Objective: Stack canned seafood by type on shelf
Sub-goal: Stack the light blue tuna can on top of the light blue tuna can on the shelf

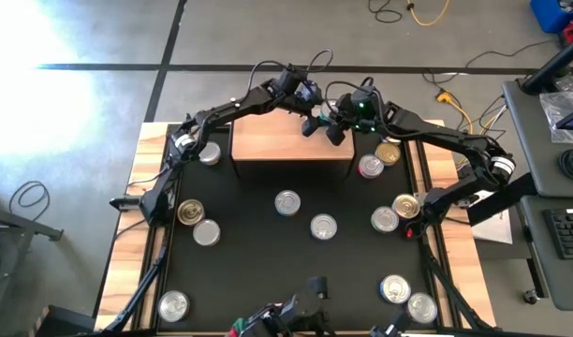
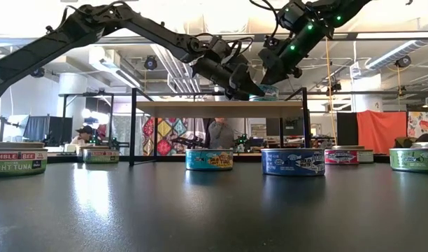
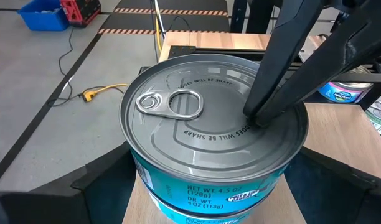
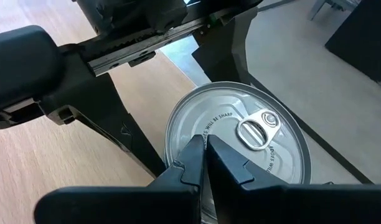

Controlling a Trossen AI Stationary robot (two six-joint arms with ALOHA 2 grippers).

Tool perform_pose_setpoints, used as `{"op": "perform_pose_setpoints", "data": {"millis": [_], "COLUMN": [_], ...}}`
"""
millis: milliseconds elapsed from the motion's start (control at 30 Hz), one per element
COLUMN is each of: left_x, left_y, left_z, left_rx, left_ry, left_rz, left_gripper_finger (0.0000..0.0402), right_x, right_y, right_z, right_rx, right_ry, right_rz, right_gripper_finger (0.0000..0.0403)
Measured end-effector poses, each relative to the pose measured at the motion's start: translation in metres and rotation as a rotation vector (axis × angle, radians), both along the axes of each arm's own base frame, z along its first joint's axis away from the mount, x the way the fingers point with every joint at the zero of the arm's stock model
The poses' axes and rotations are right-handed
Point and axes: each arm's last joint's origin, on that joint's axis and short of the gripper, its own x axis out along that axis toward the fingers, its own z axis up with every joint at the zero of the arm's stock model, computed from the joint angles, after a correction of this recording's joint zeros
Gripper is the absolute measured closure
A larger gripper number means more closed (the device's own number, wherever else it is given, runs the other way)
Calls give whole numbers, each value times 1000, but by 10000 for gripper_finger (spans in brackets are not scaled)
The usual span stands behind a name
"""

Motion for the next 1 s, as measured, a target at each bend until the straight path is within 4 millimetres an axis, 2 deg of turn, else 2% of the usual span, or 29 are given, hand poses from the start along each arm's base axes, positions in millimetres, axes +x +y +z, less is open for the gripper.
{"op": "perform_pose_setpoints", "data": {"millis": [300, 433, 800, 1000], "left_x": [-4, -6, -5, -4], "left_y": [5, 3, 1, 0], "left_z": [3, 1, 0, -1], "left_rx": [19, 10, 34, 44], "left_ry": [6, 10, 7, 8], "left_rz": [-20, -81, -107, -119], "left_gripper_finger": [58, 58, 58, 58], "right_x": [0, 1, 1, 4], "right_y": [0, 0, 0, -3], "right_z": [0, 0, 1, -6], "right_rx": [-7, -7, -8, -6], "right_ry": [-6, -7, -9, -9], "right_rz": [1, 1, 1, 4], "right_gripper_finger": [390, 390, 390, 390]}}
